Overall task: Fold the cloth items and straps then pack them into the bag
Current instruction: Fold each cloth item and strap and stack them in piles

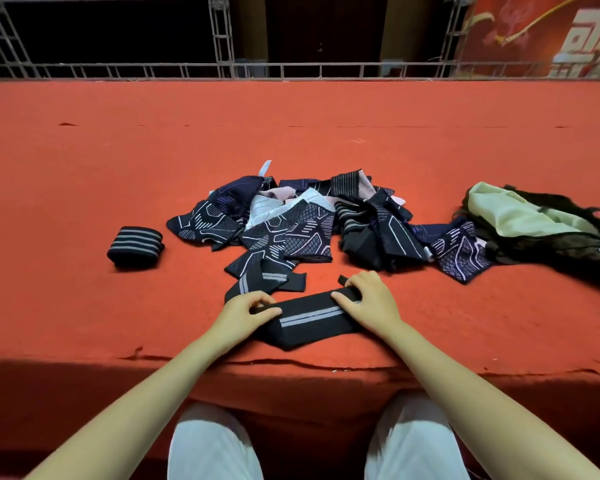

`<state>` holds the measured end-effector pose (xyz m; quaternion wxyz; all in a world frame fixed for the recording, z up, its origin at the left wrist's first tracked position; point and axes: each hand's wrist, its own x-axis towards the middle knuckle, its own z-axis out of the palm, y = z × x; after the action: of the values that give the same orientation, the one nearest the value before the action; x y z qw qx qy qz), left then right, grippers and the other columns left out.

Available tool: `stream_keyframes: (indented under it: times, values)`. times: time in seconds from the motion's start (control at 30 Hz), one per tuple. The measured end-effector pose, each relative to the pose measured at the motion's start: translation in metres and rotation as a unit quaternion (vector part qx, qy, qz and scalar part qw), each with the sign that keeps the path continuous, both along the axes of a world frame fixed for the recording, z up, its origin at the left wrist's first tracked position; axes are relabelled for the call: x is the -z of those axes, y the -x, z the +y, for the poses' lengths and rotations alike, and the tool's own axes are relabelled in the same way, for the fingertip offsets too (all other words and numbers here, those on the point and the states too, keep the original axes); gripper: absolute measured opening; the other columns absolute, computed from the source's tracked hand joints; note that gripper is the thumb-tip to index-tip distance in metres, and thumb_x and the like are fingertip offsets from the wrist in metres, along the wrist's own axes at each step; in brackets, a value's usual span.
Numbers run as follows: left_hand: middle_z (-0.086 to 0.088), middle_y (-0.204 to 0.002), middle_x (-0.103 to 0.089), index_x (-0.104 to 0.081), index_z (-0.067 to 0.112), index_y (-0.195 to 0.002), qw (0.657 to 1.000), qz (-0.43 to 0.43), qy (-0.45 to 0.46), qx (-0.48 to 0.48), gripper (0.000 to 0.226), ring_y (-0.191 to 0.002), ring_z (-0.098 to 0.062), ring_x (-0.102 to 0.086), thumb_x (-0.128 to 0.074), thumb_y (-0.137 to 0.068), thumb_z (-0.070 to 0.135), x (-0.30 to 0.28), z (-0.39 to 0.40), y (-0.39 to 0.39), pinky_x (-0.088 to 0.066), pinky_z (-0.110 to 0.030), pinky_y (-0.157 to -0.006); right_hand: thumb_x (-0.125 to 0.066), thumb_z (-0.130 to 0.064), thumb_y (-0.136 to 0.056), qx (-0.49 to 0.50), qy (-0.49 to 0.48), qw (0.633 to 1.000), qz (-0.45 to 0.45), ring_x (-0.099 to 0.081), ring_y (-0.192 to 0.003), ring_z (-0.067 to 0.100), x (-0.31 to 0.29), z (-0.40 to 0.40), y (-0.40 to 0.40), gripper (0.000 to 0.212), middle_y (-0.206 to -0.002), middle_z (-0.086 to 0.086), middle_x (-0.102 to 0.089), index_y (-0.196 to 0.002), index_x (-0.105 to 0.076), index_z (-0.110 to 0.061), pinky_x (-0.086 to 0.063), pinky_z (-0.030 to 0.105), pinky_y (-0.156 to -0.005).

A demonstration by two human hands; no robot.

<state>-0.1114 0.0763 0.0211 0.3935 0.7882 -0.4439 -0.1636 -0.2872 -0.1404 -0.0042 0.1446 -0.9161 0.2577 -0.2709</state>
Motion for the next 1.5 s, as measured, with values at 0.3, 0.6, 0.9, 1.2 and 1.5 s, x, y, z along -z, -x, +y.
stream_keyframes:
  times: [0.3,0.6,0.9,1.2,1.5]
  values:
    - [0.014,-0.088,-0.07,-0.066,0.035,-0.078,1.0,0.009,-0.011,0.015,0.012,-0.087,0.0,-0.063,-0.071,-0.082,0.025,0.007,0.004,-0.001,-0.048,-0.028,-0.084,-0.06,-0.046,-0.077,-0.069,-0.055,0.992,-0.086,-0.051,-0.1,0.013,0.008,-0.014,0.061,0.031,-0.096,-0.007,-0.062,-0.074,-0.06,-0.015,-0.036,0.02,-0.088]
    - [0.017,-0.091,-0.072,-0.071,0.035,-0.082,0.993,-0.108,0.034,-0.039,0.015,-0.092,-0.004,-0.065,-0.069,-0.083,0.021,-0.025,-0.015,0.002,-0.049,-0.029,-0.085,-0.069,-0.03,-0.081,-0.01,-0.085,0.995,-0.057,-0.048,-0.08,0.014,0.002,-0.009,0.059,0.016,-0.075,-0.008,-0.06,-0.078,-0.063,-0.016,-0.035,0.027,-0.07]
    - [0.016,-0.088,-0.069,-0.07,0.03,-0.09,0.961,-0.249,0.102,0.061,0.017,-0.083,-0.005,-0.062,-0.058,-0.079,0.033,-0.067,-0.051,0.038,-0.049,-0.028,-0.076,-0.067,-0.03,-0.084,0.23,-0.118,0.941,-0.218,-0.061,-0.078,0.016,-0.055,-0.037,0.059,0.013,-0.078,-0.004,-0.07,-0.076,-0.07,-0.019,-0.042,0.03,-0.068]
    - [0.011,-0.07,-0.062,-0.065,0.029,-0.08,0.982,-0.126,-0.023,0.142,0.006,-0.066,-0.004,-0.055,-0.066,-0.084,0.033,-0.038,-0.072,0.051,-0.047,-0.03,-0.072,-0.067,-0.019,-0.085,0.156,-0.191,0.948,-0.2,-0.067,-0.083,0.012,-0.048,-0.056,0.11,0.008,-0.087,-0.004,-0.073,-0.088,-0.075,-0.019,-0.049,0.025,-0.081]
    - [0.013,-0.081,-0.067,-0.064,0.031,-0.077,0.968,-0.061,-0.072,0.234,0.022,-0.08,-0.003,-0.061,-0.061,-0.077,0.053,-0.006,-0.053,0.06,-0.048,-0.028,-0.08,-0.057,-0.055,-0.078,0.221,-0.086,0.971,-0.03,-0.053,-0.109,0.022,-0.003,-0.031,0.117,0.035,-0.106,-0.006,-0.066,-0.096,-0.07,-0.028,-0.039,0.039,-0.095]
